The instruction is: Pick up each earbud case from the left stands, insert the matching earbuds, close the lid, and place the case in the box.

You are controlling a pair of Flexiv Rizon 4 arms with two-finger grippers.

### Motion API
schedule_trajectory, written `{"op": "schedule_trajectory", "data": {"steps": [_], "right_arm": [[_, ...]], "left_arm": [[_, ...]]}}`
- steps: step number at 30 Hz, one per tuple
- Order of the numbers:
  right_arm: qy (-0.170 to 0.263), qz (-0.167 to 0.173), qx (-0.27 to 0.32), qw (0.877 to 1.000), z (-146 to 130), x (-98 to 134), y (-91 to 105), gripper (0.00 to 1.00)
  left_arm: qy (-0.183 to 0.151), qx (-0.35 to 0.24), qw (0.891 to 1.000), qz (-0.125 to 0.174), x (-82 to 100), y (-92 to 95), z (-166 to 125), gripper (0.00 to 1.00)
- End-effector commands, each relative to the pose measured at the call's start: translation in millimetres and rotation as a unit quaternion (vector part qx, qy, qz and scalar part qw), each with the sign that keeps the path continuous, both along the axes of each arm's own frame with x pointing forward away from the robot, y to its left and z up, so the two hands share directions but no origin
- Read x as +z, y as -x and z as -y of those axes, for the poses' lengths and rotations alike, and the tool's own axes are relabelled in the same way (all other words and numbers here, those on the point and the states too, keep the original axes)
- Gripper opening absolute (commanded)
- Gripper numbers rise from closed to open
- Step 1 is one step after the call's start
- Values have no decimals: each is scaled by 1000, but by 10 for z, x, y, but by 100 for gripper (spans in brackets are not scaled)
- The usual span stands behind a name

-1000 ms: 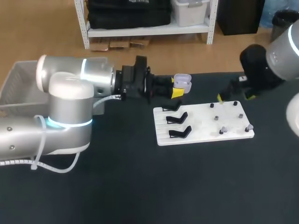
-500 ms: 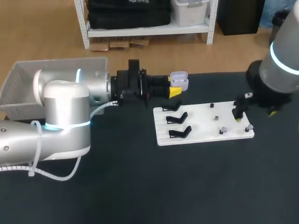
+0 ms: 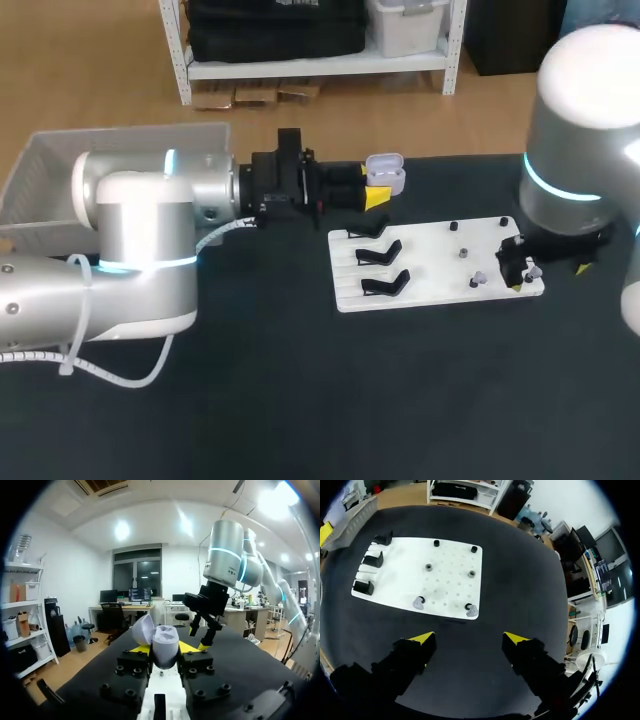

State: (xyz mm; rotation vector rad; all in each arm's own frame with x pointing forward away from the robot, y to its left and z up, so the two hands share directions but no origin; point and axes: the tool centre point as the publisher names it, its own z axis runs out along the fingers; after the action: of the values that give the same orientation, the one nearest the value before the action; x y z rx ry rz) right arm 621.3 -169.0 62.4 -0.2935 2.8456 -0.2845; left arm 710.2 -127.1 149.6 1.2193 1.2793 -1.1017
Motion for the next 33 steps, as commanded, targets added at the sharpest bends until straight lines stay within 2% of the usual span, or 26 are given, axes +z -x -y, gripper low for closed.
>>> {"op": "schedule_trajectory", "data": {"steps": [1,4,7,16,30,33], "right_arm": [[4,-6,8,1000,-44,-105,-104,71],[6,-13,22,1000,-38,-138,-133,63],[3,-20,34,999,-14,-178,-167,61],[3,-33,64,997,43,-265,-254,48],[-9,-38,56,998,125,-418,-357,46],[-11,-37,54,998,130,-421,-371,43]], "left_arm": [[3,4,1000,2,-10,23,1,0],[3,4,1000,2,-10,23,1,0],[3,4,1000,2,-10,23,1,0],[3,4,1000,2,-10,23,1,0],[3,4,1000,2,-10,23,1,0],[3,4,1000,2,-10,23,1,0]]}}
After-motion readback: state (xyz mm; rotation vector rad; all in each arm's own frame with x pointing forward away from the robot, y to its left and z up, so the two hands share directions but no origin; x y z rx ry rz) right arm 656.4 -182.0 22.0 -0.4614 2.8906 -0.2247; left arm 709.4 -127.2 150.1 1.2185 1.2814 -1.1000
